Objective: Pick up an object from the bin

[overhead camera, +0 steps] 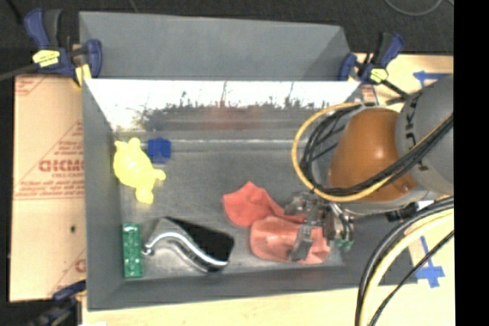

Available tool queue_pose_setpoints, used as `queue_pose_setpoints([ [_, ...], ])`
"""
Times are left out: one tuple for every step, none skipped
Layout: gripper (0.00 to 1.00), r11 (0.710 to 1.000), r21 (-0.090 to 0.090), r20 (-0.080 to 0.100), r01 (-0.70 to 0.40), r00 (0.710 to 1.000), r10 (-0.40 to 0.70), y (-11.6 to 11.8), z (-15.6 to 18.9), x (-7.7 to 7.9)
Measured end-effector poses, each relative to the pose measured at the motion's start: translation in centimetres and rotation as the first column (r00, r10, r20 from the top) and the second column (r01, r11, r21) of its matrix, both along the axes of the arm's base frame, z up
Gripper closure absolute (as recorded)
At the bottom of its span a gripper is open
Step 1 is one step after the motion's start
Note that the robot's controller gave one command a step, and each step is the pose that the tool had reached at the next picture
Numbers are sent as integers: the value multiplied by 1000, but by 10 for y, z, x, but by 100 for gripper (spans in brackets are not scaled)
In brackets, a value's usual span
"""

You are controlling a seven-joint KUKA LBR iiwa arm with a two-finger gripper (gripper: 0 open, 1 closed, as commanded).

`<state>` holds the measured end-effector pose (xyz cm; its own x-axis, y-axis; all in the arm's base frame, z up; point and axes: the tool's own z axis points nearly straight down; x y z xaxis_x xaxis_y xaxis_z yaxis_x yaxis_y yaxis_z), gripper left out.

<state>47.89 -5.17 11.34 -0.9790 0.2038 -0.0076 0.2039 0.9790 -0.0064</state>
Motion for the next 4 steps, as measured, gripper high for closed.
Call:
queue_pose_setpoints([
  [100, 1000, 2, 2, 0, 1000, 0, -9, 16, 7],
  [100, 1000, 3, 1, 1, 1000, -1, -11, 13, 2],
  [100, 1000, 1, 5, 5, 1000, -5, 0, 129, 18],
  [100, 1000, 1, 5, 2, 1000, -2, 0, 129, 18],
])
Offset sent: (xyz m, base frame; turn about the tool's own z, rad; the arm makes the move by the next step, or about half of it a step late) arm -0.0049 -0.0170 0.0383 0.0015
